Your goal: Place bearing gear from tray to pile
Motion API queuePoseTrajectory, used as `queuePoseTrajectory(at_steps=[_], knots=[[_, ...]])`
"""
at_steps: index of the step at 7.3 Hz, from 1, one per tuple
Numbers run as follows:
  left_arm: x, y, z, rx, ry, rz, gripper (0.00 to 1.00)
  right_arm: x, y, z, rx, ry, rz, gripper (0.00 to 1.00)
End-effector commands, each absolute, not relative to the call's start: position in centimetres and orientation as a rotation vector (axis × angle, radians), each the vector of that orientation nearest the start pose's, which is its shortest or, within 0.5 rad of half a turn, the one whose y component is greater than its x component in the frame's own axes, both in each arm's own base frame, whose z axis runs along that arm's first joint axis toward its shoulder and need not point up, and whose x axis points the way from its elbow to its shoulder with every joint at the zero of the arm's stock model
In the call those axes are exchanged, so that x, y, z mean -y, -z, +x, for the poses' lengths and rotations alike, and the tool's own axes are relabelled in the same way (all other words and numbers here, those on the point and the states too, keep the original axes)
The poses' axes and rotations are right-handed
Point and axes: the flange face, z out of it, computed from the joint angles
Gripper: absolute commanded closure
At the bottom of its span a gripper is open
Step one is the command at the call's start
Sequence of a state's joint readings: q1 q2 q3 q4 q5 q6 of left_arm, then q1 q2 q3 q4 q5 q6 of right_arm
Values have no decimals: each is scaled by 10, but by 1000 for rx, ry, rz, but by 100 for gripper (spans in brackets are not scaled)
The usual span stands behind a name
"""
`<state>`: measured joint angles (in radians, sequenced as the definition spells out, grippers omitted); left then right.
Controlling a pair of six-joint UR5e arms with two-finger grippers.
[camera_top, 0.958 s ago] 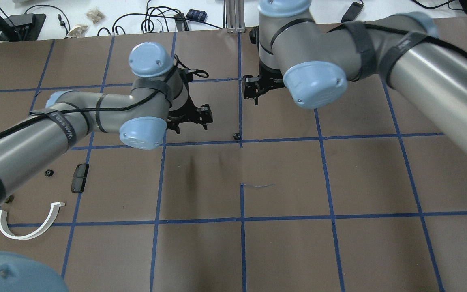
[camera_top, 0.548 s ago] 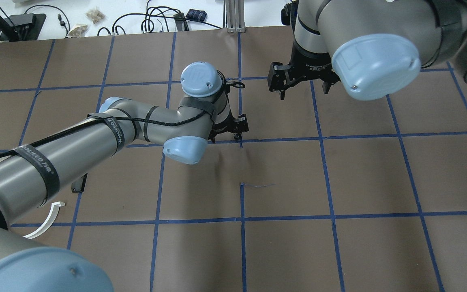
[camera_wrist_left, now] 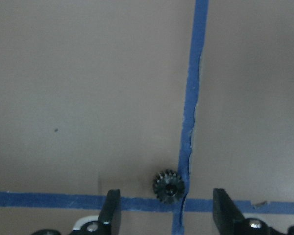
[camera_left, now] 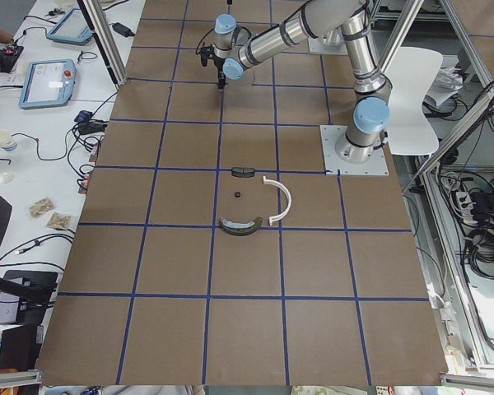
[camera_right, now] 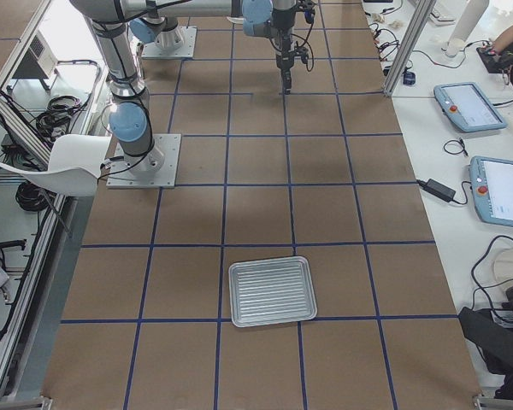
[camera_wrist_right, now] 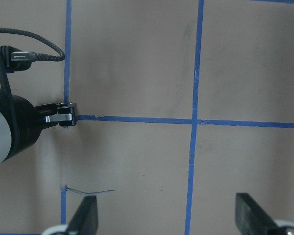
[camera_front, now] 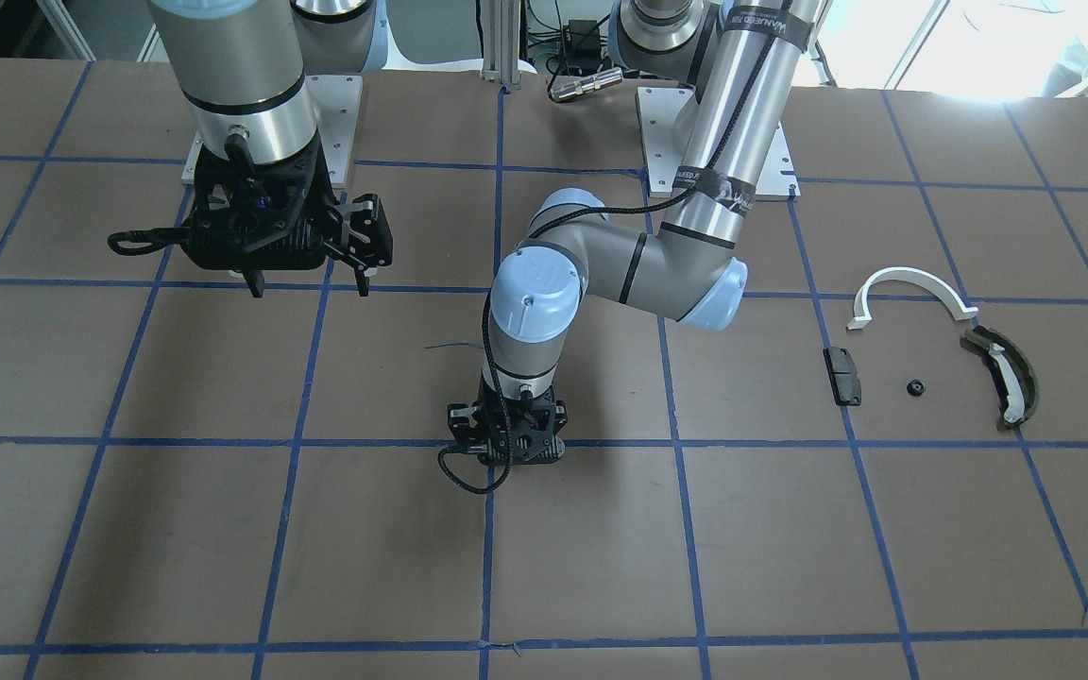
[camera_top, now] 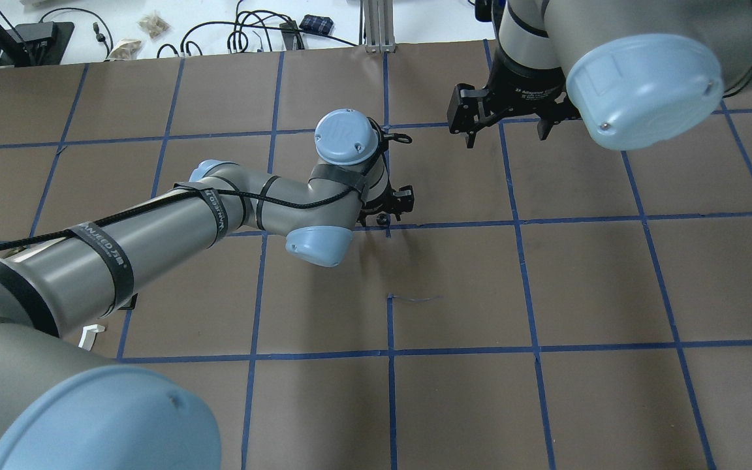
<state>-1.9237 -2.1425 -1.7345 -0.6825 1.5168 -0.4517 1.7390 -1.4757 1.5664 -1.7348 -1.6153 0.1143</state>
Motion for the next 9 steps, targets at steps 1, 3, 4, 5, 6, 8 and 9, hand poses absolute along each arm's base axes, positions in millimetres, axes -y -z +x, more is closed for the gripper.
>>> queuePoseTrajectory(at_steps=[1,3,4,5,6,8,9], knots=[[549,-170,-351,-3233,185,-148,97,513,-448,214,-3181,105,-78,0],[551,-187,-349,-3220,221,-145,100,512,-463,214,-3165,148,-68,0],[568,-210,-315,-3186,96,-123,100,510,-474,212,-3175,171,-64,0],[593,-251,-248,-3110,-32,-112,100,512,-486,207,-3170,204,-53,0],[608,-279,-172,-3059,-17,-42,100,516,-495,189,-3176,145,-9,0],[598,-275,-27,-3063,-88,61,100,520,-514,160,-3180,62,74,0],[576,-271,16,-3060,-94,154,100,520,-513,160,-3180,57,79,0]])
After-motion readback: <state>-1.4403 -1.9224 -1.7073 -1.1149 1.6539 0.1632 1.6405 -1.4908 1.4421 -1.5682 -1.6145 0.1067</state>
